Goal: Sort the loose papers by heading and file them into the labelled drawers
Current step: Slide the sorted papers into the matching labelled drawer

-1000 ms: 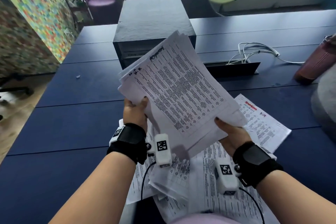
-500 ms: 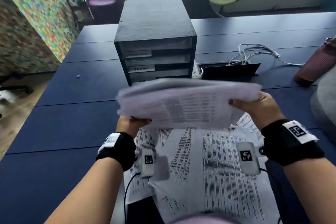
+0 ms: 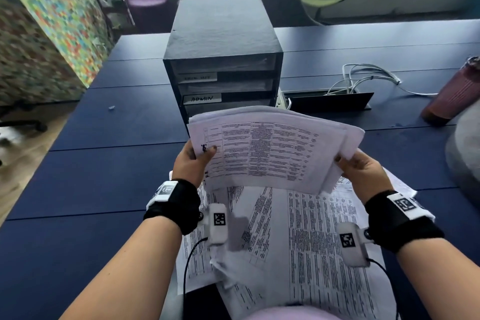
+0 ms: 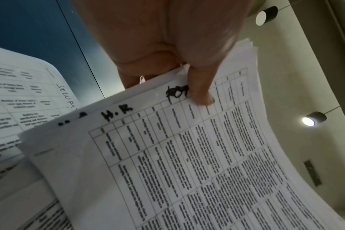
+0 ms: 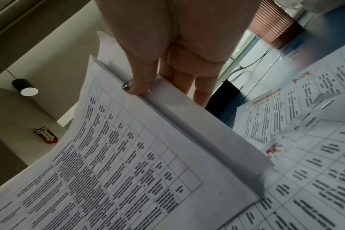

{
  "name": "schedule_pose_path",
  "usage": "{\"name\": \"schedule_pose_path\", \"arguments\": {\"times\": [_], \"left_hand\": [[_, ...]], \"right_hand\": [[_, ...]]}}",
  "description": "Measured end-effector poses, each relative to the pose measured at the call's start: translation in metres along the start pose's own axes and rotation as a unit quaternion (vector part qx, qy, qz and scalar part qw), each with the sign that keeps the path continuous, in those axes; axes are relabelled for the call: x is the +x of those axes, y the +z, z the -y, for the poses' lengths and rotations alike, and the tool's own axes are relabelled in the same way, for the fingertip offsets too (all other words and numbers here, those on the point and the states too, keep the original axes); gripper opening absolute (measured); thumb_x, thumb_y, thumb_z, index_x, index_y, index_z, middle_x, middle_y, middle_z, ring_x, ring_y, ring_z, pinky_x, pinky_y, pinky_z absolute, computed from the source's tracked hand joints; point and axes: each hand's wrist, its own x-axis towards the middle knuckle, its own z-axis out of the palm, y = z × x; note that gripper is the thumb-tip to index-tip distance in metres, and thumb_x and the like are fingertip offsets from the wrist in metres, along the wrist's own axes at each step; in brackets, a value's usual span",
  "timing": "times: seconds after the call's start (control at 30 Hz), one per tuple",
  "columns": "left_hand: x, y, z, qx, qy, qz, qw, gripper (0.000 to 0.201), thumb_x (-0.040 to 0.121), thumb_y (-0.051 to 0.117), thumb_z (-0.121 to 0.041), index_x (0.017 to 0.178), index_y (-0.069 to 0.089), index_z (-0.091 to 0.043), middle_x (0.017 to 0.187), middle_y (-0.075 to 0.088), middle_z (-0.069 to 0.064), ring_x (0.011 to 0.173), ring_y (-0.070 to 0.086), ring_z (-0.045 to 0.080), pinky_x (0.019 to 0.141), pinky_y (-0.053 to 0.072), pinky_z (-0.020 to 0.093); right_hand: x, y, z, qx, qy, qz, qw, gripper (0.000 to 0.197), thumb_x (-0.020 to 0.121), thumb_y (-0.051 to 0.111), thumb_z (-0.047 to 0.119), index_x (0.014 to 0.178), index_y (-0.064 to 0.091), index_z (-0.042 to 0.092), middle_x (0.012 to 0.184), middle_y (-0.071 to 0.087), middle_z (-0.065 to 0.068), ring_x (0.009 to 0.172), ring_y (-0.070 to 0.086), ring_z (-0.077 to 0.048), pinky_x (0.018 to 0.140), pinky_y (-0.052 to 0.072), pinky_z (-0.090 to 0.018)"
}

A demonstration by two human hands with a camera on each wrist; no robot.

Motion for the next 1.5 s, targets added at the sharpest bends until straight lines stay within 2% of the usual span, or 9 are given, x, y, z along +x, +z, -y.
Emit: {"name": "schedule_pose_path", "arguments": {"times": [0.13, 0.27, 0.6, 0.73, 0.83, 0.97, 1.2, 1.37, 1.5], "left_hand": [[-0.002, 0.001, 0.002, -0.045, -0.021, 0.004, 0.999, 0.024, 0.089, 0.061, -0.011, 0.111, 0.060, -0.023, 0.103, 0.068, -0.004, 0.099, 0.062, 0.022, 0.091, 0.049, 0.040], [-0.005, 0.001, -0.001, -0.045, -0.010, 0.036, 0.998, 0.041, 0.085, 0.064, -0.004, 0.122, 0.052, -0.015, 0.108, 0.066, 0.000, 0.101, 0.062, 0.019, 0.090, 0.048, 0.033], [-0.014, -0.005, 0.018, 0.038, -0.052, 0.047, 0.997, 0.025, 0.093, 0.054, -0.005, 0.110, 0.053, -0.023, 0.094, 0.063, -0.013, 0.093, 0.059, 0.012, 0.088, 0.042, 0.029], [-0.017, -0.001, 0.021, 0.061, -0.043, 0.016, 0.997, 0.028, 0.093, 0.051, 0.000, 0.108, 0.054, -0.024, 0.088, 0.063, -0.013, 0.090, 0.060, 0.014, 0.087, 0.046, 0.032], [-0.019, 0.002, 0.022, 0.074, -0.036, 0.029, 0.996, 0.034, 0.092, 0.051, 0.001, 0.112, 0.052, -0.027, 0.093, 0.065, -0.013, 0.091, 0.061, 0.015, 0.093, 0.047, 0.036], [-0.023, 0.001, 0.030, 0.111, -0.041, 0.040, 0.992, 0.032, 0.092, 0.053, 0.000, 0.106, 0.052, -0.029, 0.102, 0.064, -0.004, 0.101, 0.059, 0.021, 0.101, 0.044, 0.043], [-0.018, -0.003, 0.003, 0.152, 0.028, 0.037, 0.987, 0.033, 0.092, 0.051, 0.001, 0.115, 0.062, -0.020, 0.100, 0.066, -0.004, 0.094, 0.059, 0.016, 0.084, 0.042, 0.026], [-0.001, -0.020, -0.027, 0.162, 0.065, 0.085, 0.981, 0.058, 0.086, 0.051, 0.012, 0.086, 0.063, -0.045, 0.076, 0.069, -0.022, 0.081, 0.062, 0.004, 0.085, 0.046, 0.027], [0.005, -0.023, -0.046, 0.151, 0.077, 0.141, 0.975, 0.053, 0.084, 0.050, 0.018, 0.090, 0.059, -0.034, 0.071, 0.067, -0.027, 0.069, 0.059, -0.011, 0.079, 0.045, 0.014]], "right_hand": [[0.000, 0.000, -0.004, -0.025, 0.016, -0.004, 1.000, 0.017, 0.086, 0.058, 0.001, 0.082, 0.068, 0.014, 0.068, 0.071, 0.016, 0.063, 0.064, 0.002, 0.061, 0.052, -0.012], [0.001, 0.005, -0.004, -0.012, 0.025, -0.014, 1.000, 0.015, 0.071, 0.072, 0.014, 0.065, 0.076, 0.028, 0.069, 0.071, 0.015, 0.063, 0.065, 0.000, 0.062, 0.054, -0.014], [-0.017, 0.010, -0.007, -0.066, 0.040, 0.009, 0.997, 0.018, 0.076, 0.071, 0.004, 0.085, 0.066, 0.019, 0.073, 0.072, 0.010, 0.066, 0.066, 0.000, 0.061, 0.050, -0.014], [-0.020, 0.014, -0.008, -0.119, 0.042, -0.012, 0.992, 0.015, 0.077, 0.070, 0.006, 0.074, 0.063, 0.019, 0.069, 0.067, 0.011, 0.059, 0.062, -0.001, 0.049, 0.045, -0.011], [-0.014, 0.009, -0.012, -0.105, 0.048, -0.061, 0.991, 0.013, 0.078, 0.070, 0.006, 0.072, 0.063, 0.015, 0.072, 0.065, 0.006, 0.071, 0.058, -0.018, 0.062, 0.044, -0.021], [-0.013, 0.002, -0.013, -0.108, 0.067, -0.042, 0.991, 0.014, 0.073, 0.074, 0.005, 0.075, 0.066, 0.015, 0.068, 0.071, 0.009, 0.071, 0.063, -0.014, 0.077, 0.049, -0.032], [-0.003, 0.001, 0.038, -0.071, -0.078, -0.085, 0.991, 0.033, 0.070, 0.076, 0.001, 0.095, 0.063, 0.020, 0.077, 0.066, 0.013, 0.062, 0.059, 0.004, 0.058, 0.047, -0.009], [0.002, -0.006, 0.079, -0.292, -0.137, -0.010, 0.946, 0.045, 0.069, 0.079, 0.016, 0.102, 0.063, 0.042, 0.092, 0.067, 0.015, 0.075, 0.059, 0.007, 0.073, 0.044, -0.007], [-0.001, 0.014, 0.093, -0.432, -0.112, 0.134, 0.885, 0.032, 0.074, 0.075, 0.024, 0.100, 0.066, 0.040, 0.081, 0.066, 0.020, 0.072, 0.057, 0.013, 0.066, 0.039, -0.002]]}}
